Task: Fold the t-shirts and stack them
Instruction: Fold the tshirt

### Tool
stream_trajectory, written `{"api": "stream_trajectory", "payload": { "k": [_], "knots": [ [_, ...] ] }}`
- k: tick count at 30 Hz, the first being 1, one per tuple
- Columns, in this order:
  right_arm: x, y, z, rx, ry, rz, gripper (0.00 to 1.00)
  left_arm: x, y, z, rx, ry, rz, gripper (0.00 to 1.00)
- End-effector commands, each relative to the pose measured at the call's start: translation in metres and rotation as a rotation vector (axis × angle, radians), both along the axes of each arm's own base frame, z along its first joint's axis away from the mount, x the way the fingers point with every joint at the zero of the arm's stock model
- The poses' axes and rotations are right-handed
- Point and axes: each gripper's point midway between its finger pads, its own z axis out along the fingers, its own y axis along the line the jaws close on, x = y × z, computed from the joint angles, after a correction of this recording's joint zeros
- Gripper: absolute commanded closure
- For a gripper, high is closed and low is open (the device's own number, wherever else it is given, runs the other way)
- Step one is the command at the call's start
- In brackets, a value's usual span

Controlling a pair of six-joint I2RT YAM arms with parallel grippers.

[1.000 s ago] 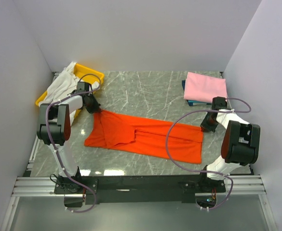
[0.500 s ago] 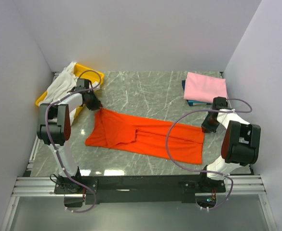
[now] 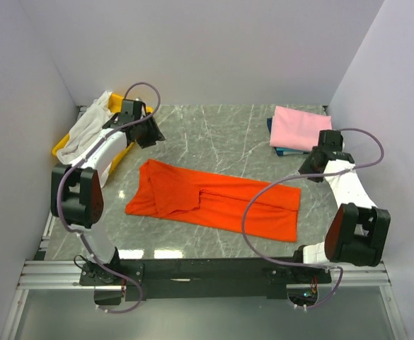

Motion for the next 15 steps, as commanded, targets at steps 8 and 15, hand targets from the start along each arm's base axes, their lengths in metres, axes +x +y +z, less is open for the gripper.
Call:
{"api": "stream_trajectory", "payload": {
  "k": [8,15],
  "knots": [
    [0.021,0.173,-0.009,0.263,-0.048,0.407,0.57,-0.082,-0.060,-0.015,-0.143,0.102,-0.173,0.62],
    [0.019,0.231,-0.041,0.411,0.015,0.527,0.57,-0.112,-0.058,-0.056,-0.118,0.211,-0.184,0.68]
  ]
}}
